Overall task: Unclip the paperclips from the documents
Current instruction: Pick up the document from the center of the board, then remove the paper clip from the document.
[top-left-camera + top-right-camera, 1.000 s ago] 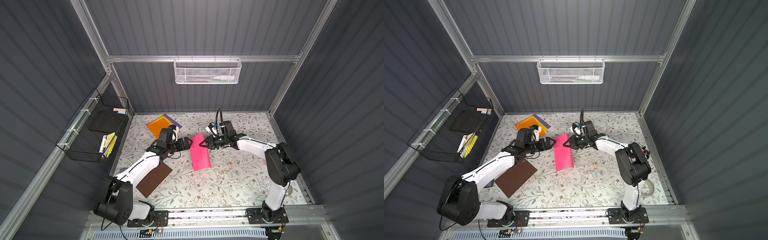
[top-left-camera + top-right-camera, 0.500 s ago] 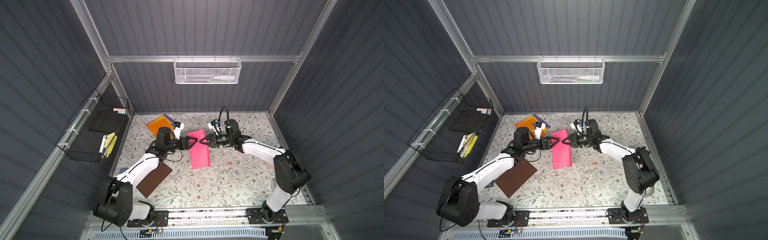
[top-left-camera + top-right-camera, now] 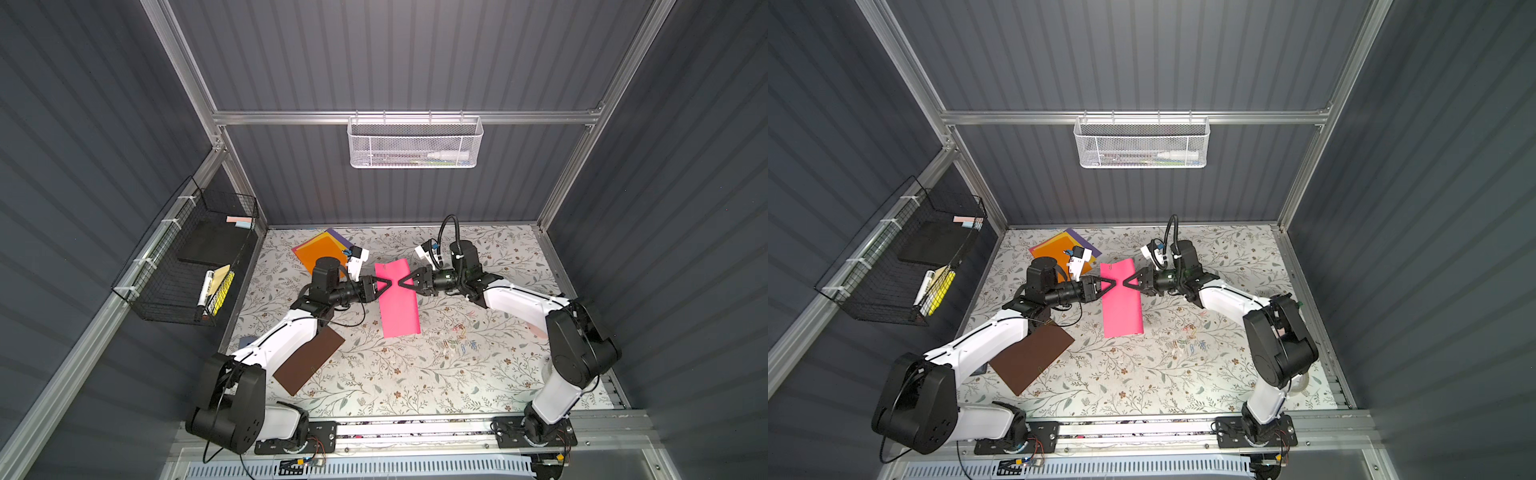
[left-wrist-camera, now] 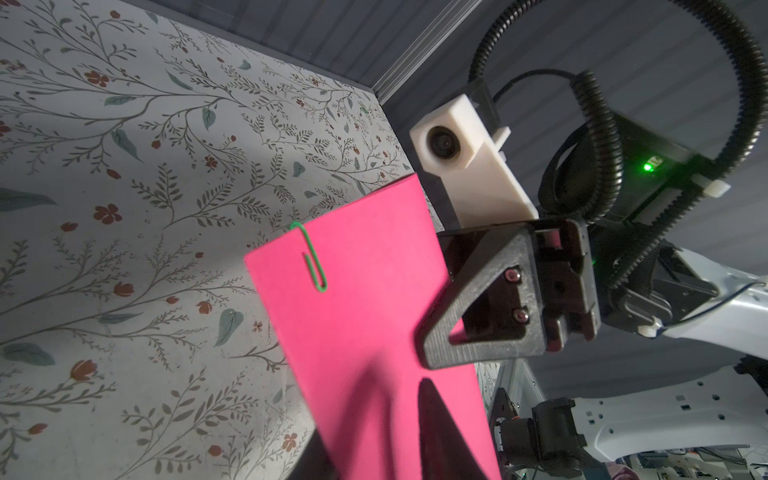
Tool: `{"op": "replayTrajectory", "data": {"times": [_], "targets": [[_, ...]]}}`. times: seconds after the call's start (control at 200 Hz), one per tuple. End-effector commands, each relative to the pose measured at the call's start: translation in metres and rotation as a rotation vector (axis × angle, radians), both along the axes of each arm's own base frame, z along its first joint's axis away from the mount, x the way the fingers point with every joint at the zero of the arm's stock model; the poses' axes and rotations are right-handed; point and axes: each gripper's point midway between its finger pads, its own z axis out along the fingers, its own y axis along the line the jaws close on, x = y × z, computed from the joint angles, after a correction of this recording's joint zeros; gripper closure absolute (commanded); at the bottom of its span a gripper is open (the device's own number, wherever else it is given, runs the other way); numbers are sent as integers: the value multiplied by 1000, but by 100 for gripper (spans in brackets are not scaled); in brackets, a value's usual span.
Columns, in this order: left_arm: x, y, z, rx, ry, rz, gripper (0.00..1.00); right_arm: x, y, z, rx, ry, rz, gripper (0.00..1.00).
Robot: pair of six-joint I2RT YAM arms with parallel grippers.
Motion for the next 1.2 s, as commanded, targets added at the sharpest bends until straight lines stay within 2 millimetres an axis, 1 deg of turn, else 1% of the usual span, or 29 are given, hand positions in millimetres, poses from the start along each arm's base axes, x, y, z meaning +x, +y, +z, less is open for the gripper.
{"op": "replayTrajectory", "data": {"times": [0.0, 0.095, 0.17, 0.28, 0.34, 0.405, 0.44, 0.495, 0.565, 0.595, 0.62, 0.675, 0.74, 0.79, 0.895, 0.995, 1.086, 1.126, 1.196], "targets": [[0, 2, 16, -16, -52, -3, 80, -8, 1, -1, 0, 2, 27, 75], [2, 3, 14, 3, -54, -2, 93, -13, 1, -4, -21, -7, 40, 68], [3, 3, 13, 22, -65, -11, 100, -16, -3, -6, -50, -20, 41, 63], [4, 3, 11, 71, -98, -31, 100, -20, -12, -15, -154, -61, 53, 51], [4, 2, 12, 94, -118, -52, 100, -23, -24, -26, -256, -89, 67, 45], [3, 2, 15, 122, -141, -70, 100, -23, -39, -31, -320, -127, 78, 39], [2, 2, 17, 136, -155, -78, 100, -22, -47, -32, -343, -147, 81, 36], [2, 3, 21, 155, -183, -89, 100, -20, -59, -28, -356, -188, 84, 32], [0, 0, 25, 162, -215, -116, 100, -14, -70, -16, -359, -250, 76, 29], [-3, -1, 23, 165, -211, -134, 100, -11, -73, -10, -356, -283, 70, 27], [-4, -1, 20, 171, -207, -145, 100, -13, -76, -7, -360, -286, 76, 25], [-6, -2, 14, 187, -189, -159, 100, -12, -76, 7, -347, -353, 80, 23], [-11, -4, 8, 204, -175, -188, 100, -11, -72, 25, -307, -430, 96, 22], [-15, -8, 12, 196, -184, -207, 100, -8, -68, 40, -266, -500, 104, 22], [-26, -24, 18, 200, -211, -272, 100, -14, -60, 68, -166, -638, 164, 22], [-36, -36, 20, 205, -225, -338, 100, -19, -59, 87, -120, -753, 199, 22], [-45, -44, 23, 201, -240, -392, 100, -27, -55, 102, -44, -865, 250, 22], [-48, -46, 22, 199, -241, -410, 100, -30, -53, 109, 1, -890, 261, 22], [-51, -48, 22, 195, -241, -432, 100, -31, -49, 115, 59, -883, 285, 25]]}}
